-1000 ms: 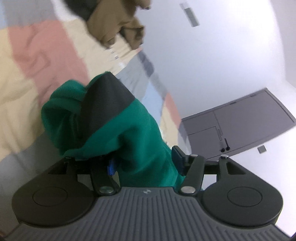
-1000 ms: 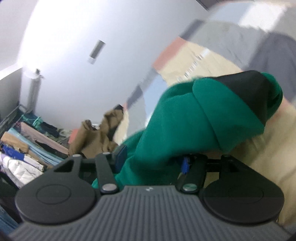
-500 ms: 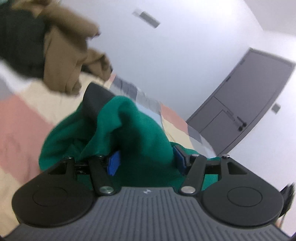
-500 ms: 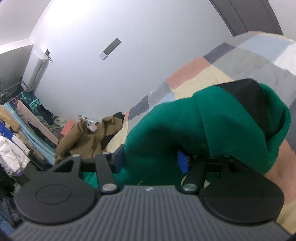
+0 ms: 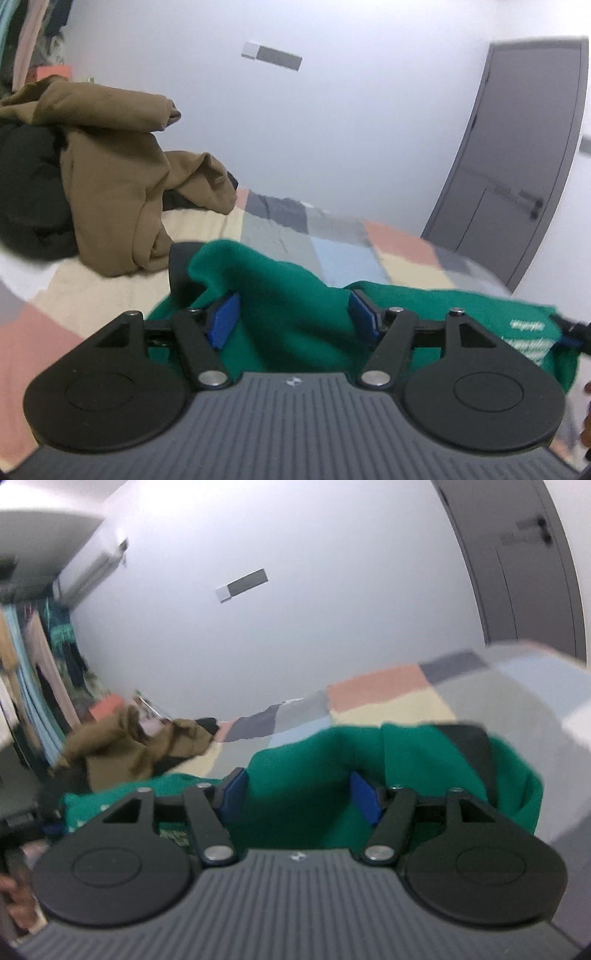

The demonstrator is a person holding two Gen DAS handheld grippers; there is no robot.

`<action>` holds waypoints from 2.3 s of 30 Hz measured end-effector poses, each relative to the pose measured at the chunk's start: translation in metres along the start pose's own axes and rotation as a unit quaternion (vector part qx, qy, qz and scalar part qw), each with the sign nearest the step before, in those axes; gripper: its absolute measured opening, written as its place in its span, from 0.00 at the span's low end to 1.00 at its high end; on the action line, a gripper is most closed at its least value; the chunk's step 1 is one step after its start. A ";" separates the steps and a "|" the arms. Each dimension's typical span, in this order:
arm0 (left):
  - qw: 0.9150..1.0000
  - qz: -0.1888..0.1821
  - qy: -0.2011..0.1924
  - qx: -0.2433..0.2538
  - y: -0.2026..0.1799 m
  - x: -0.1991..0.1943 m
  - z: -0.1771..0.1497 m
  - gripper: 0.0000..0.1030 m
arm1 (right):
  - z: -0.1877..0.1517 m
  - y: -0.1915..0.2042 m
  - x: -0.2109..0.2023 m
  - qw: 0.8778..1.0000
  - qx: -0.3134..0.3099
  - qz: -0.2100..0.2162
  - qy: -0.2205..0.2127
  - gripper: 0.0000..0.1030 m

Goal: Fold large clothes

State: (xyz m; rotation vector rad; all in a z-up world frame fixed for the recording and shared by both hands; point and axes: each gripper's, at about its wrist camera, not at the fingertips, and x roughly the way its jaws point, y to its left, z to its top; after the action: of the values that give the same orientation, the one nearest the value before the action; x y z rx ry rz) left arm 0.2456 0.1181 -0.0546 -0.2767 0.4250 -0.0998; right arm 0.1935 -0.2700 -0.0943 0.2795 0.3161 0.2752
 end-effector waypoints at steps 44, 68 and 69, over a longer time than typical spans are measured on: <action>0.940 -0.059 0.201 -0.268 0.058 -0.027 -0.068 0.76 | -0.073 -0.080 -0.014 0.913 0.367 0.004 0.179 0.70; 0.968 -0.061 0.111 -0.215 0.060 0.028 -0.035 0.13 | -0.037 -0.092 0.048 0.945 0.304 0.076 0.091 0.23; 0.967 -0.055 0.117 -0.219 0.063 0.031 -0.039 0.13 | -0.040 -0.095 0.050 0.944 0.306 0.073 0.096 0.23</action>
State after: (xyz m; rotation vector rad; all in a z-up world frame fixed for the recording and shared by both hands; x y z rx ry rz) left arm 0.2598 0.1644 -0.1184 -0.7303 0.6657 -0.1482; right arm 0.2463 -0.3337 -0.1740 0.8965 0.5747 0.3476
